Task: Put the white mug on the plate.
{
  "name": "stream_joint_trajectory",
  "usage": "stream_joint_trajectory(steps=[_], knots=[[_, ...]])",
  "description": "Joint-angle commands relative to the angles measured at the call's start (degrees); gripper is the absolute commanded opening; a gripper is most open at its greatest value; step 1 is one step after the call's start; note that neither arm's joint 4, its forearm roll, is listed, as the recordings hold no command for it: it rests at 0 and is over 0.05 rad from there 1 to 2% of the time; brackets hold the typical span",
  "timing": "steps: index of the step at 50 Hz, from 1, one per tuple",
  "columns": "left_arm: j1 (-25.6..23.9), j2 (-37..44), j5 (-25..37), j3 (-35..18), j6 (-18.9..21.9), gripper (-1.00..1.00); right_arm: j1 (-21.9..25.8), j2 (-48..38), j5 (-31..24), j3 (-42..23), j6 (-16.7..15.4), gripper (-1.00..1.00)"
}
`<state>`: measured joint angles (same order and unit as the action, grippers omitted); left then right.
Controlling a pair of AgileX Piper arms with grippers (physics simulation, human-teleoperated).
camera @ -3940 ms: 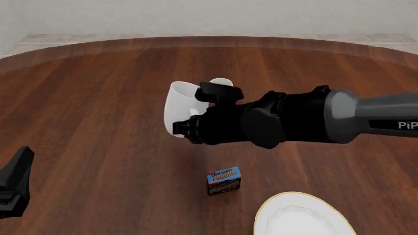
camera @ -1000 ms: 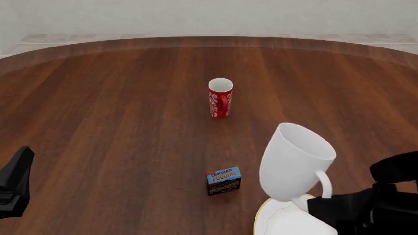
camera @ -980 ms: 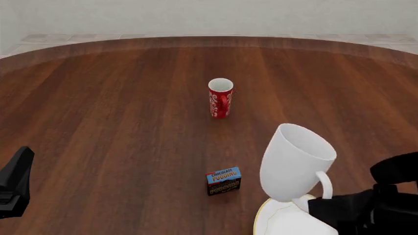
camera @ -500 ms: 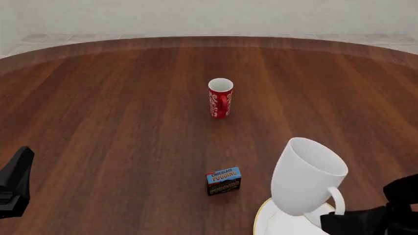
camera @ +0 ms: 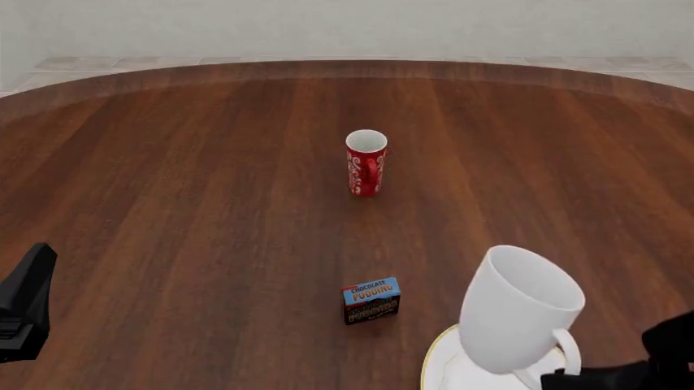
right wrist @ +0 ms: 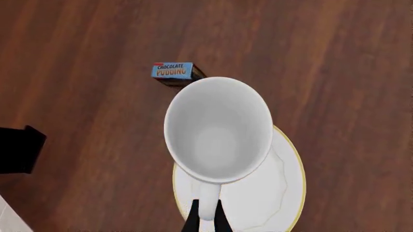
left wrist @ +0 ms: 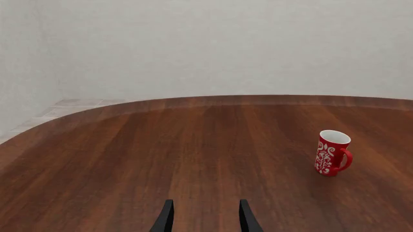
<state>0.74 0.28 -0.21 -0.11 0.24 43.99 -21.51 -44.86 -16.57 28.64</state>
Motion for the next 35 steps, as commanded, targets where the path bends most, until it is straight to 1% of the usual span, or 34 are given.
stream_joint_trajectory(steps=[1,10,14,24,35], knots=[[-0.01,0.01,0.0,0.0,0.01,1.0,-0.39,1.39,-0.5,1.36,-0.12,-1.0],[0.01,0.0,0.0,0.0,0.0,1.0,-0.59,2.72,-1.33,2.53,-0.18,-1.0],[0.0,0.0,0.0,0.0,0.01,1.0,-0.94,3.16,-1.58,2.91,-0.67,-1.0],[0.0,0.0,0.0,0.0,0.0,1.0,-1.37,3.29,-1.02,4.63,-1.47,-1.0],[0.01,0.0,0.0,0.0,0.0,1.0,-1.4,2.98,-0.05,6.02,-1.46,-1.0]])
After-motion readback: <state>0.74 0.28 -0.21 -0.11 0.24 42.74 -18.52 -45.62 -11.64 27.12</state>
